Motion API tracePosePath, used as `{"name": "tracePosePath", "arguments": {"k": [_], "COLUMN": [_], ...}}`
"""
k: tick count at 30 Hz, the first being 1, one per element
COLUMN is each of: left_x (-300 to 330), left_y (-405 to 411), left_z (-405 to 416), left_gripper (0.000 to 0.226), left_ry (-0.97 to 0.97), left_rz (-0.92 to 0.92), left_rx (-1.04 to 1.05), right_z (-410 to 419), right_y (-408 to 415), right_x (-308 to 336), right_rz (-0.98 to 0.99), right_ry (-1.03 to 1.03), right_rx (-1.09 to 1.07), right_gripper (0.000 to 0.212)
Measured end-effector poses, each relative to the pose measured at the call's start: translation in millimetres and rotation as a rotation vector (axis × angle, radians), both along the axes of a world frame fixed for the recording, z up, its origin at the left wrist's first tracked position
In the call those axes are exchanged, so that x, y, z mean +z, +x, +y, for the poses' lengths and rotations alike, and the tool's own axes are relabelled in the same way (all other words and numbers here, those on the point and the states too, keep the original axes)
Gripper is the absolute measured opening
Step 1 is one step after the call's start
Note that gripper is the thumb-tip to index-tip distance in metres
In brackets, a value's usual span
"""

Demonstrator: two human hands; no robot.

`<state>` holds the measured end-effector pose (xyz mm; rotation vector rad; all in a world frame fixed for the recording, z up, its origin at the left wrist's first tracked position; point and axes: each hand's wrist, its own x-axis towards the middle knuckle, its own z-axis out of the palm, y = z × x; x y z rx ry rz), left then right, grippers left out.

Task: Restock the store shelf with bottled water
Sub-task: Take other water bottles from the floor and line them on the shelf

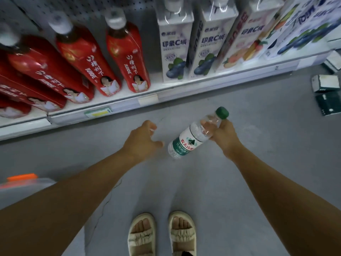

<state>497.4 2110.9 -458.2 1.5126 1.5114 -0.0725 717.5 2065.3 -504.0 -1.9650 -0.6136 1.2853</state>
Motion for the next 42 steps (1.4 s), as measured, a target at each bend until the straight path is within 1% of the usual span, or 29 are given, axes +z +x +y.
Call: {"name": "tracePosePath", "arguments": {"k": [6,9,14,17,19,22,26,29,31,34,39,41,42], "left_x": [118,185,292,354,396,458,539,595,630,683,761,789,802], "left_y": [-16,-28,-55,-72,-82,-97,-122,-142,-156,-176,-202,-213,-220], "left_z": [2,3,3,2,1,-1,-7,-12,-15,-22,-25,-22,-20], "left_gripper": [0.052,0.051,0.045,0.042,0.041,0.038,0.043,0.039,0.038,0.042,0.042,0.047,0.049], "left_ry": [0.016,0.031,0.113,0.154,0.190,0.267,0.395,0.454,0.519,0.629,0.775,0.829,0.857], "left_rz": [-0.057,-0.117,-0.176,-0.223,-0.239,-0.249,-0.198,-0.206,-0.216,-0.175,-0.163,-0.164,-0.163], "left_rx": [0.091,0.176,0.296,0.344,0.368,0.399,0.406,0.447,0.474,0.498,0.495,0.493,0.493], "right_z": [22,36,55,64,71,79,79,75,74,71,66,68,66], "right_y": [-20,-35,-60,-75,-87,-104,-128,-144,-153,-170,-196,-208,-214], "right_x": [136,212,345,420,465,526,611,673,711,767,847,874,887], "right_rz": [0.011,-0.051,-0.152,-0.248,-0.282,-0.350,-0.389,-0.487,-0.529,-0.531,-0.569,-0.591,-0.598], "right_ry": [0.070,0.132,0.212,0.294,0.311,0.368,0.523,0.598,0.658,0.775,0.899,0.933,0.948], "right_rx": [0.114,0.243,0.470,0.583,0.636,0.673,0.752,0.890,0.943,0.970,0.989,0.993,0.984], "right_gripper": [0.031,0.022,0.008,0.016,0.019,0.039,0.027,0.031,0.029,0.023,0.022,0.025,0.032]}}
